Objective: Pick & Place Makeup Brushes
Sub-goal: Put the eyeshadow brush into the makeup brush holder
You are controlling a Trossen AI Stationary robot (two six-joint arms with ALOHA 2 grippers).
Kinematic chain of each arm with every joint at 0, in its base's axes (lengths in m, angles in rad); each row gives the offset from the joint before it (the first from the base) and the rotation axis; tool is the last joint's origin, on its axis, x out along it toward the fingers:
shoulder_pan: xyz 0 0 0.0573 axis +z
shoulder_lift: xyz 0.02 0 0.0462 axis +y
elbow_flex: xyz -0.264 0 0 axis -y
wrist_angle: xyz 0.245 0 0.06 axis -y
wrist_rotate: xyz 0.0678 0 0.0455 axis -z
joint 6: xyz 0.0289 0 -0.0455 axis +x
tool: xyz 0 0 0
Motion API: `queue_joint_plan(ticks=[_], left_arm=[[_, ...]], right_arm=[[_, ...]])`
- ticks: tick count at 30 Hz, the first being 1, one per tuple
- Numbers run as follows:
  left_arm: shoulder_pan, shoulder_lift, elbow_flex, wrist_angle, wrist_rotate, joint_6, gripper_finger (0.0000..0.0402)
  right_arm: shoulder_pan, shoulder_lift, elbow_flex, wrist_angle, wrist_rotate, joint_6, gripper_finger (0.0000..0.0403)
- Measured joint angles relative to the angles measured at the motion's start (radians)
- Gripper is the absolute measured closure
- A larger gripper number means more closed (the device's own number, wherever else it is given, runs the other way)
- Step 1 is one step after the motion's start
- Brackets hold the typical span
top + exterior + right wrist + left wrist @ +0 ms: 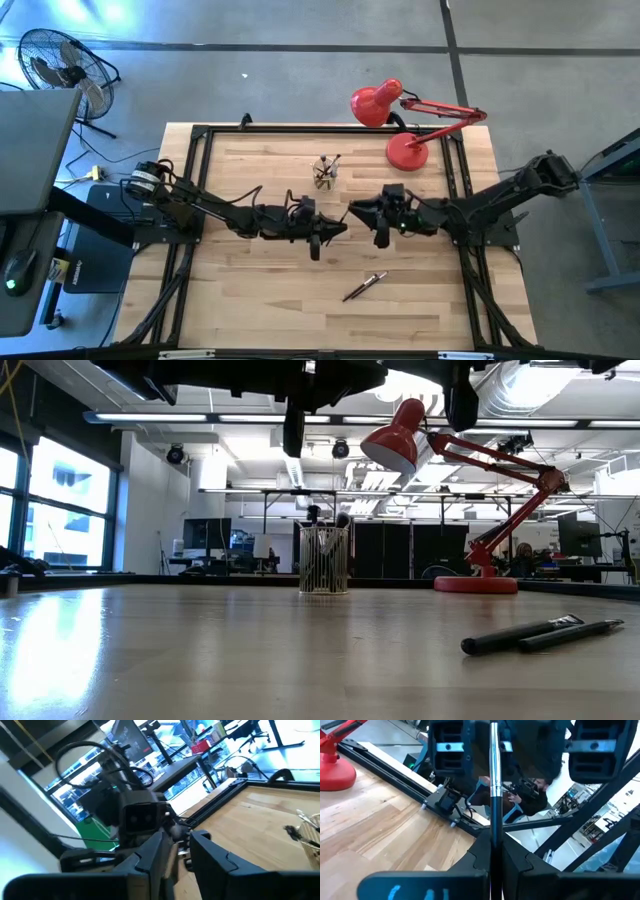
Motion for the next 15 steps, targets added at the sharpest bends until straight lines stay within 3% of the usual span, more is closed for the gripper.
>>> queue_joint_plan(ticks=[7,12,15], left_arm=[[0.000,0.000,0.000,-0.004,0.001,-0.003,0.0394],[0.000,0.000,0.000,-0.021,0.008,-0.001,0.0394],[0.000,0.000,0.000,-0.028,0.011,0.001,0.0385]], right_arm=[[-0.046,0.000,0.000,-0.005,-0.062,0.012,0.0333],[-0.052,0.000,0.000,-0.005,-0.077,-0.024,0.0388],[-0.053,0.000,0.000,-0.006,-0.086,-0.034,0.0389]])
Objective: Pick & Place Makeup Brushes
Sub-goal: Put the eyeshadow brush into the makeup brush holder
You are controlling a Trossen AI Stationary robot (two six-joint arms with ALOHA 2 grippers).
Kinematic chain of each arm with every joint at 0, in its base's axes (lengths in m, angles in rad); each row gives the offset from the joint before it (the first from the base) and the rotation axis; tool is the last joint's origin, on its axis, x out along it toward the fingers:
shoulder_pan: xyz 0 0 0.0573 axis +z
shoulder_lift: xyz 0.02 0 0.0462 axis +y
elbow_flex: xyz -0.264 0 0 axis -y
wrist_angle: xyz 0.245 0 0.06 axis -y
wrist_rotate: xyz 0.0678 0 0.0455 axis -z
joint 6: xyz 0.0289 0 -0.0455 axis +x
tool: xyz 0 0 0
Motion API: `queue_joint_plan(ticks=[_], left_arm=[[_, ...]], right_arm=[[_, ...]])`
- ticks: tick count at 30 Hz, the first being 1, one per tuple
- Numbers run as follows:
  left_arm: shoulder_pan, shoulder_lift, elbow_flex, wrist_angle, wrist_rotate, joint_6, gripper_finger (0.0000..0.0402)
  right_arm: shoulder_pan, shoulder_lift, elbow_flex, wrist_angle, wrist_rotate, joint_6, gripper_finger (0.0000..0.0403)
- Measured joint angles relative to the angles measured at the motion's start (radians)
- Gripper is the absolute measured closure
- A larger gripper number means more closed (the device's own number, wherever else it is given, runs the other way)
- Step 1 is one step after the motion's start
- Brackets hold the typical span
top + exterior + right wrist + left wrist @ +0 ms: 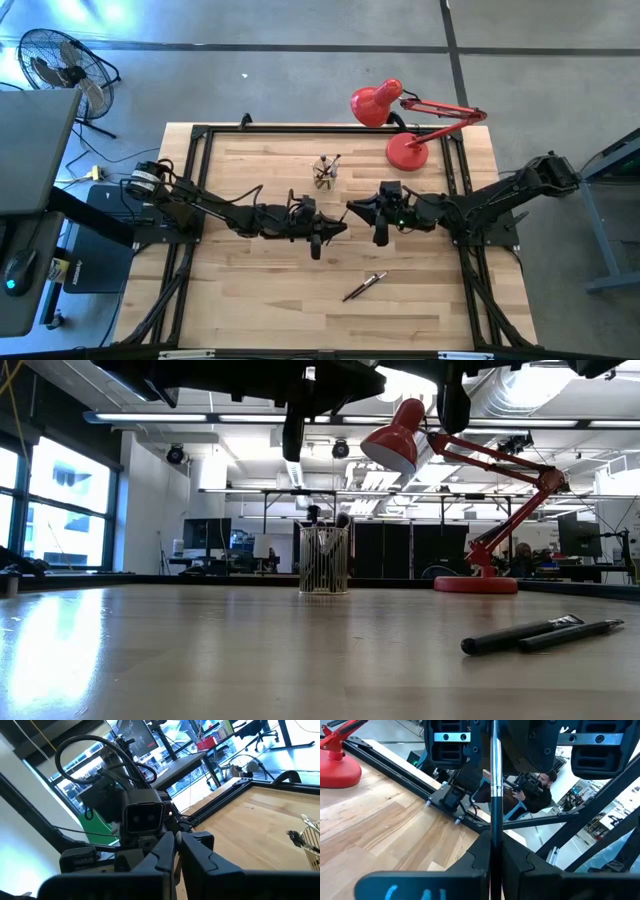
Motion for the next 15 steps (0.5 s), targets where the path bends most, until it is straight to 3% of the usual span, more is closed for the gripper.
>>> queue_joint_plan(ticks=[8,15], left_arm=[[0.004,0.001,0.000,-0.034,0.011,0.015,0.0348],[0.060,-0.043,-0.001,-0.167,0.181,0.041,0.0345]], right_arm=[[-0.001,0.000,0.000,-0.043,-0.016,0.025,0.0396],[-0.001,0.000,0.000,-0.074,-0.027,0.040,0.0400]])
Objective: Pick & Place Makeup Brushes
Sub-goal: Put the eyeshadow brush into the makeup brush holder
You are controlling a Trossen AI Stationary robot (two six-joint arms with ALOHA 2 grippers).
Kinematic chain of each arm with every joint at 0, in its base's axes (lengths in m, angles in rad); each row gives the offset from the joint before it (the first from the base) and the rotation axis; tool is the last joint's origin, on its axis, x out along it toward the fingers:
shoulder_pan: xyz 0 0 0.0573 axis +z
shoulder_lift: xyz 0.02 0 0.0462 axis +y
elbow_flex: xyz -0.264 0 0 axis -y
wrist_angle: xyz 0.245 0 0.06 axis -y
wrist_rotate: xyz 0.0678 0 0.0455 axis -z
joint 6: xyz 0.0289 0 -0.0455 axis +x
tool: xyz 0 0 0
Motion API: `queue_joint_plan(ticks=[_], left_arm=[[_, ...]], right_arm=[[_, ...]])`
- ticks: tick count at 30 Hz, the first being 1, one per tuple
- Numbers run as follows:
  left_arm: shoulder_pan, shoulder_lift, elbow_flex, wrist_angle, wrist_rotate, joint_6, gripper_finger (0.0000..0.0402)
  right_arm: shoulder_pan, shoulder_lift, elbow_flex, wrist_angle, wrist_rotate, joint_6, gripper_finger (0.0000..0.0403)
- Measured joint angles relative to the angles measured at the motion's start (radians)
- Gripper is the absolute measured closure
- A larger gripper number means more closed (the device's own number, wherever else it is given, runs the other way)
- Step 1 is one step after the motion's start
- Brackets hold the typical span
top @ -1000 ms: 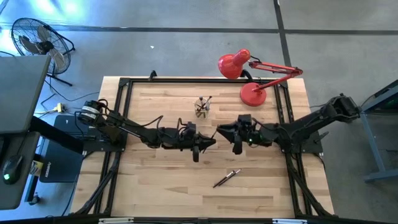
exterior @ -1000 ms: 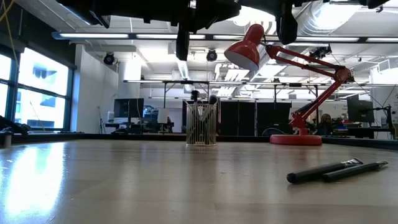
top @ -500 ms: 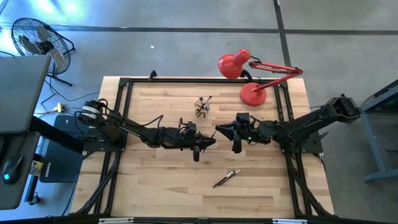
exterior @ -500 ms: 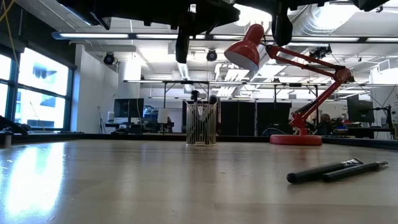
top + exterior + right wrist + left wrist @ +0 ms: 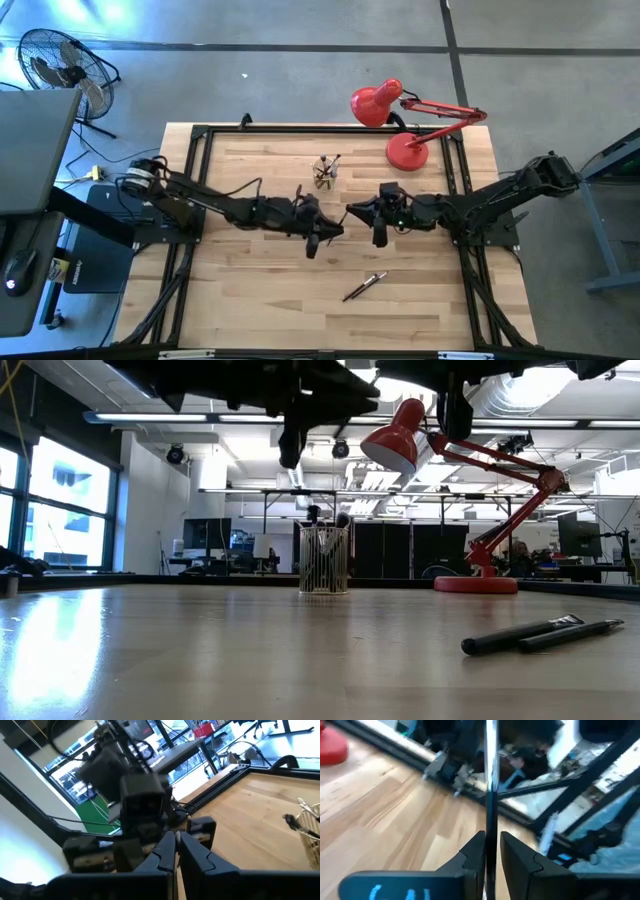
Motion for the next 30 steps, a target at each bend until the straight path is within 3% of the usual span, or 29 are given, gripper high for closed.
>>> queue_joint_plan(ticks=[10,14,16,25,30], left_arm=[[0.104,-0.119,0.001,-0.270,0.164,0.016,0.0344],[0.130,-0.193,-0.012,-0.461,0.150,0.049,0.0344],[0.130,-0.242,-0.028,-0.482,0.121,0.062,0.0344],[0.127,-0.503,-0.280,-0.507,0.052,0.024,0.0364],[0.127,-0.581,-0.383,-0.505,0.058,-0.076,0.0381]], right_arm=[[0.000,0.000,0.000,-0.068,0.047,0.032,0.0402],[0.000,0.000,0.020,-0.113,0.098,0.027,0.0402],[0.000,0.001,0.061,-0.180,0.129,-0.001,0.0402],[-0.042,0.165,0.309,-0.279,0.306,-0.315,0.0403],[-0.130,0.270,0.437,-0.288,0.323,-0.474,0.0403]])
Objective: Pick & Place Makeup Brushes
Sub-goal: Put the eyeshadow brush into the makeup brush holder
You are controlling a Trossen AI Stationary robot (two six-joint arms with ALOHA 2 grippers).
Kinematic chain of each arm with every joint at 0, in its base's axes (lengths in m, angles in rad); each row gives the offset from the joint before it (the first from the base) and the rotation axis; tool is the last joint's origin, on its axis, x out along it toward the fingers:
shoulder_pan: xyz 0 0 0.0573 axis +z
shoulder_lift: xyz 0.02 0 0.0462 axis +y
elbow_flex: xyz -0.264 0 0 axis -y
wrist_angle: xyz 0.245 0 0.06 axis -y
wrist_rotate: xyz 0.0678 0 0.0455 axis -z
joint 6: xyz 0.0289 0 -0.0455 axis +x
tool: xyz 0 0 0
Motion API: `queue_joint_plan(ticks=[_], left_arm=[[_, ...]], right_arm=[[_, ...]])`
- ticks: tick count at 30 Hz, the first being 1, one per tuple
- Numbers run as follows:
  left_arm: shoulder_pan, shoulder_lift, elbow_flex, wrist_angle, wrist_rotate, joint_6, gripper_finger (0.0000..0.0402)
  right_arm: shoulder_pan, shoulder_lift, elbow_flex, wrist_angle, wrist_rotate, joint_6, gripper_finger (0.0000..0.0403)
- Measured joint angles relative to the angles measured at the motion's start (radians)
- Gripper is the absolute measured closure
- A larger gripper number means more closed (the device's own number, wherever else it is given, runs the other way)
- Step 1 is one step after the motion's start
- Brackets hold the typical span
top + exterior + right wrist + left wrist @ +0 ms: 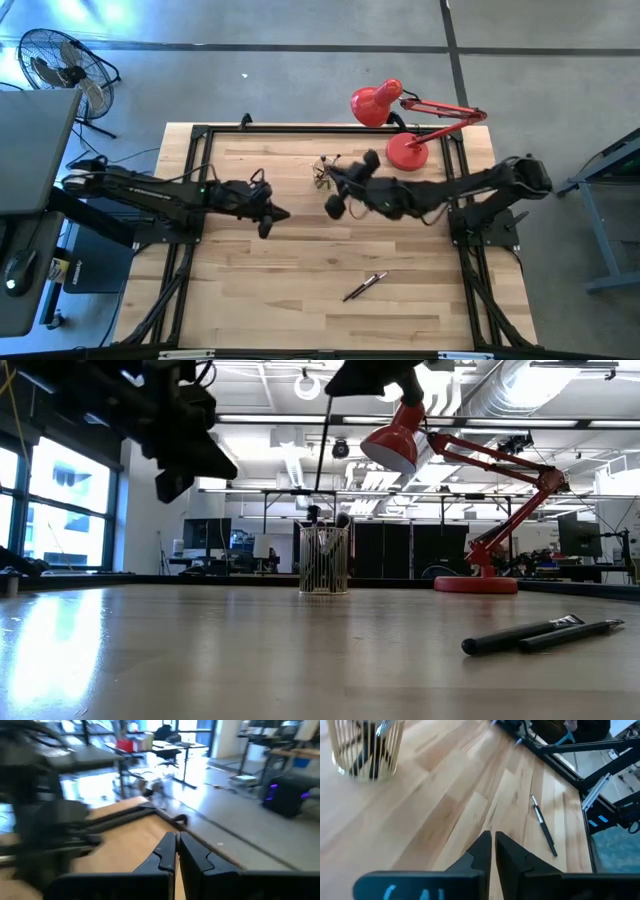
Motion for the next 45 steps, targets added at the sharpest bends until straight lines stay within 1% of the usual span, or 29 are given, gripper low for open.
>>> queue_joint_plan(ticks=[2,5,10,13,17,21,25,29,33,40,45], left_arm=[[-0.001,-0.019,-0.024,0.008,0.004,-0.026,0.0385],[-0.007,-0.040,-0.042,0.001,0.004,-0.043,0.0387],[-0.013,-0.040,-0.042,0.006,-0.005,-0.028,0.0388],[-0.013,-0.040,-0.042,0.006,-0.019,-0.026,0.0388],[-0.013,-0.040,-0.042,-0.001,-0.053,-0.018,0.0388],[-0.013,-0.041,-0.041,-0.001,-0.110,0.003,0.0388],[-0.012,-0.042,-0.041,0.000,-0.132,0.001,0.0388],[-0.012,-0.042,-0.041,-0.001,-0.132,-0.004,0.0388],[-0.012,-0.043,-0.041,-0.001,-0.132,-0.026,0.0388],[-0.013,-0.043,-0.040,0.001,-0.111,-0.030,0.0388],[-0.013,-0.043,-0.040,-0.004,-0.110,-0.028,0.0388]], right_arm=[[-0.042,0.026,0.041,-0.030,-0.001,-0.036,0.0403],[-0.114,0.046,0.072,-0.076,-0.046,-0.048,0.0403],[-0.245,0.053,0.039,-0.104,-0.219,0.046,0.0403],[-0.305,0.058,0.003,-0.099,-0.307,0.083,0.0403],[-0.345,0.095,-0.034,-0.056,-0.429,0.123,0.0403],[-0.347,0.182,-0.035,-0.011,-0.498,0.098,0.0403],[-0.347,0.248,-0.034,-0.002,-0.507,0.107,0.0402],[-0.348,0.263,-0.032,0.004,-0.512,0.103,0.0391],[-0.347,0.246,-0.035,-0.020,-0.506,0.098,0.0359],[-0.346,0.196,-0.036,-0.042,-0.487,0.095,0.0287],[-0.345,0.105,-0.036,-0.095,-0.481,0.096,0.0250]])
